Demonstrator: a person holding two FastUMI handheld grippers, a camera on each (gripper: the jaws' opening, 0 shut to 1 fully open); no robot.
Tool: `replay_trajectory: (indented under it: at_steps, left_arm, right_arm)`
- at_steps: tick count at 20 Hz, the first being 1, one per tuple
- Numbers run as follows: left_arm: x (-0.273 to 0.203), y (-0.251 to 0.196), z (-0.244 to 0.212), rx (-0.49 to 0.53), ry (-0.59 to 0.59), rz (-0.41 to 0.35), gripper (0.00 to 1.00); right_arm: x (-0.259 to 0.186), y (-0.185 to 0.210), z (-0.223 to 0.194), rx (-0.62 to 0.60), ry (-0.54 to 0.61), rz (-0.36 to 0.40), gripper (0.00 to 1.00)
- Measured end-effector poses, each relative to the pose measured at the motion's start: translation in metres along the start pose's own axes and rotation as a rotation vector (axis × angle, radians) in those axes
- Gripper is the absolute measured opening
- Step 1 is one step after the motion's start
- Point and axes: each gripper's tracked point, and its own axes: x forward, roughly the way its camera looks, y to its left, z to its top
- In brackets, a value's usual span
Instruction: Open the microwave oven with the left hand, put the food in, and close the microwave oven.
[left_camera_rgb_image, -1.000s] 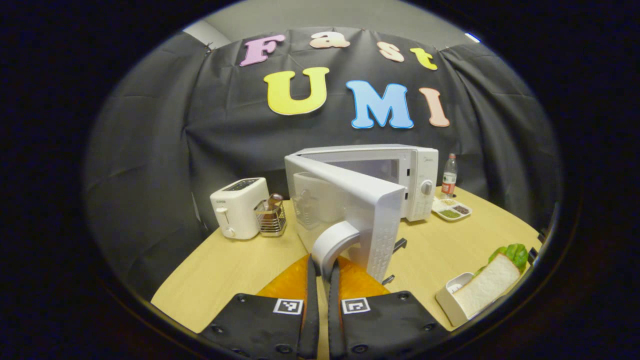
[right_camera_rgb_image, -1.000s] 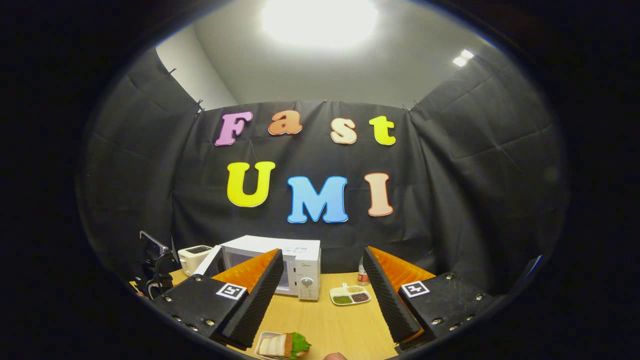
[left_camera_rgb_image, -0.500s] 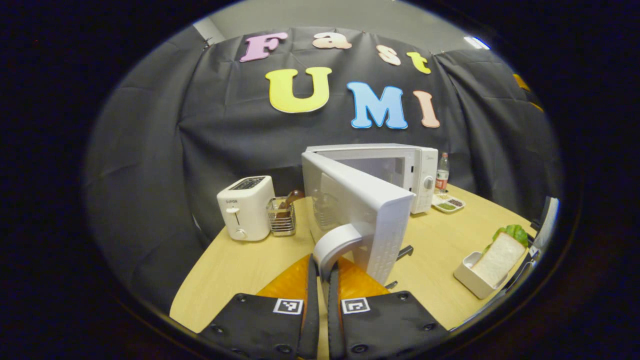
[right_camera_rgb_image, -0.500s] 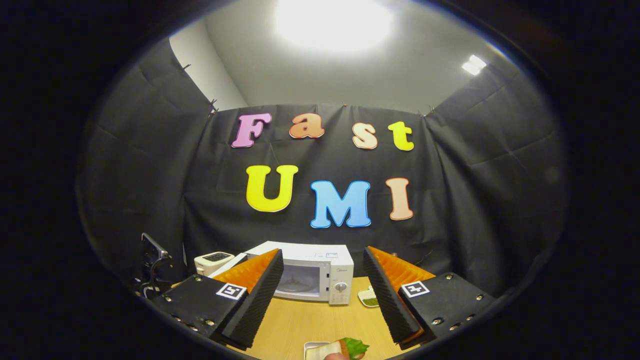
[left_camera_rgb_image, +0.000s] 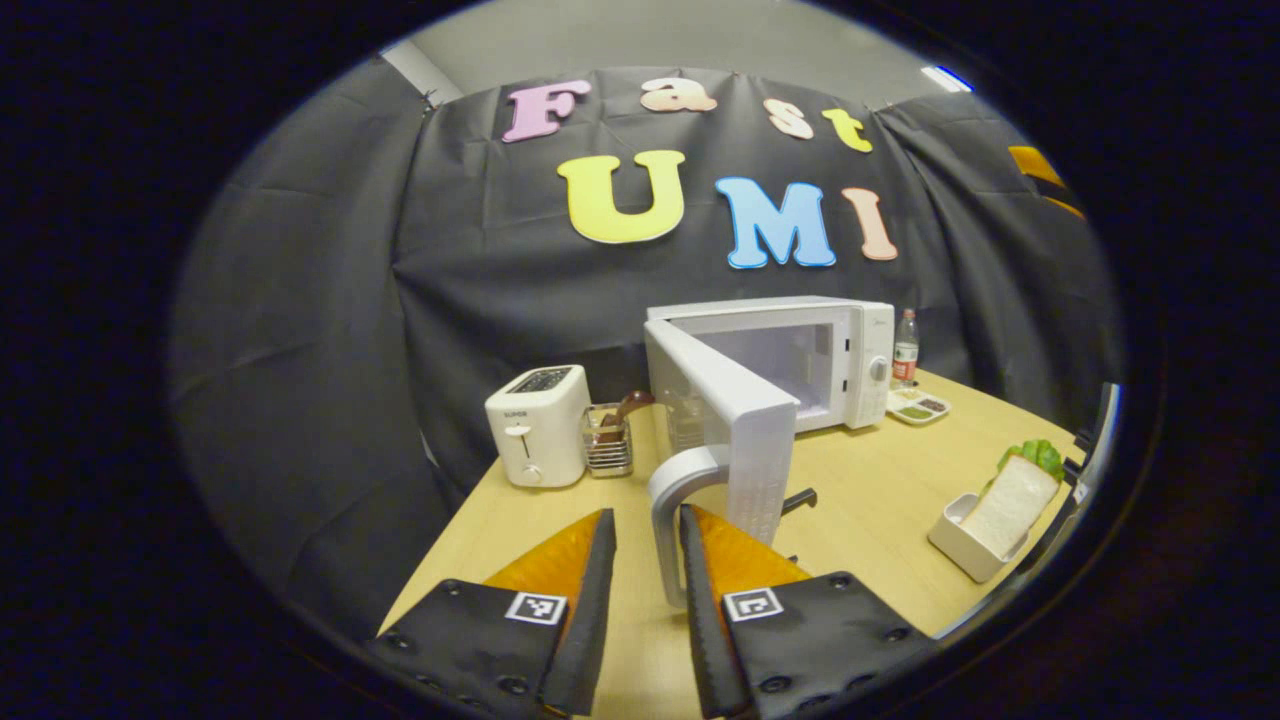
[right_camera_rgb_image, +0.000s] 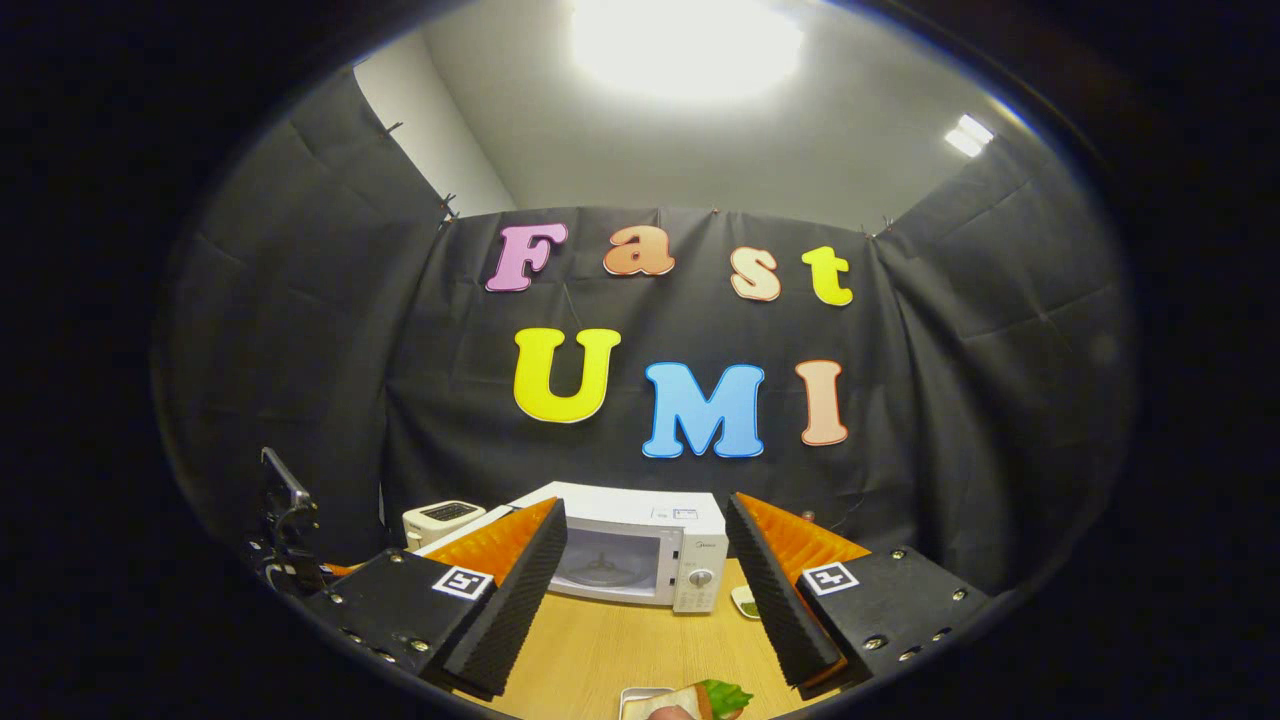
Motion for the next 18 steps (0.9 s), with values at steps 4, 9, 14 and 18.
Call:
replay_trajectory:
  at_steps: [4, 9, 14, 18]
  left_arm:
    - [-0.036, 0.006, 0.045, -0.038, -0.101, 0.089, 0.95]
    - [-0.079, -0.013, 0.108, -0.063, -0.224, 0.134, 0.99]
    - [-0.106, -0.039, 0.148, -0.073, -0.293, 0.138, 0.95]
    - [-0.125, -0.053, 0.169, -0.066, -0.33, 0.164, 0.94]
  right_arm:
    - [0.002, -0.021, -0.02, 0.026, 0.076, 0.013, 1.0]
    - [0.006, -0.055, -0.062, 0.025, 0.193, 0.022, 0.97]
    - [0.007, -0.078, -0.116, 0.032, 0.342, 0.054, 0.97]
    - [0.003, -0.085, -0.165, 0.069, 0.47, 0.099, 0.97]
